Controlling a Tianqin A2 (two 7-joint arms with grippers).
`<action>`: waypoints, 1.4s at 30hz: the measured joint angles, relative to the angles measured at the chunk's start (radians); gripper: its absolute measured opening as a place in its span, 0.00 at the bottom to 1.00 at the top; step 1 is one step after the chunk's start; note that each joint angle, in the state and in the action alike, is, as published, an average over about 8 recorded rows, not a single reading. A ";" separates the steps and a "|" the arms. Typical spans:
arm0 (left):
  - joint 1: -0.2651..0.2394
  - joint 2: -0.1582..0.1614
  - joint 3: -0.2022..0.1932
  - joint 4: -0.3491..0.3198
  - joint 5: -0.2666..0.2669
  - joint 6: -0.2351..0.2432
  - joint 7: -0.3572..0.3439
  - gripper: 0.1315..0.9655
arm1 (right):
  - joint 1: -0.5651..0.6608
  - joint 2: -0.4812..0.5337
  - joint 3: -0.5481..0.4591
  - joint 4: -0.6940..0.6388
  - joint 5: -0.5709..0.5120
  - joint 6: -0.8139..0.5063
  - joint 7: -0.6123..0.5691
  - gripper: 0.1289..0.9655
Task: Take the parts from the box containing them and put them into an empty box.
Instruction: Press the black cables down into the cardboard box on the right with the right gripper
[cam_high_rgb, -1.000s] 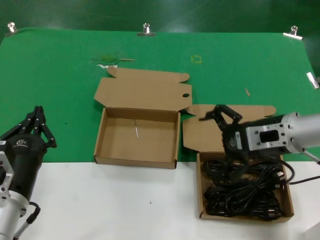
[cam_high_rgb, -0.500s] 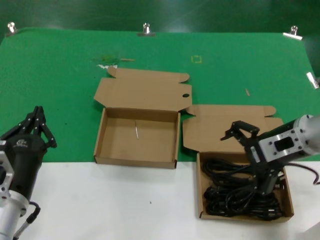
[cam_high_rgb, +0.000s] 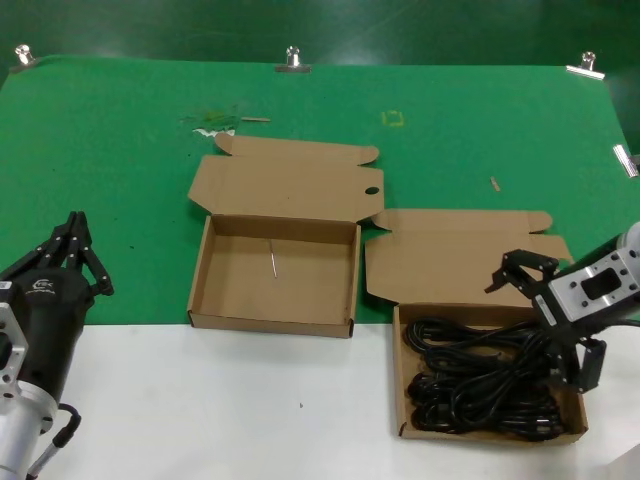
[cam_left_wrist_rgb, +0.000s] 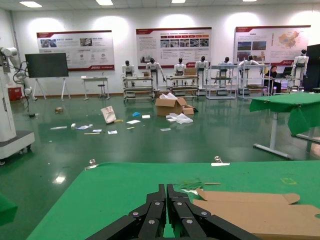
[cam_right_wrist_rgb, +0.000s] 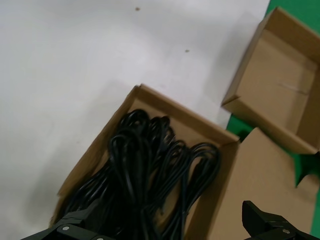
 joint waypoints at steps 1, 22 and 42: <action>0.000 0.000 0.000 0.000 0.000 0.000 0.000 0.02 | -0.001 0.002 -0.001 -0.003 -0.004 -0.004 -0.002 1.00; 0.000 0.000 0.000 0.000 0.000 0.000 0.000 0.02 | -0.036 -0.008 -0.002 -0.139 -0.036 0.025 -0.091 1.00; 0.000 0.000 0.000 0.000 0.000 0.000 0.000 0.02 | 0.005 -0.102 0.000 -0.361 -0.038 0.107 -0.203 1.00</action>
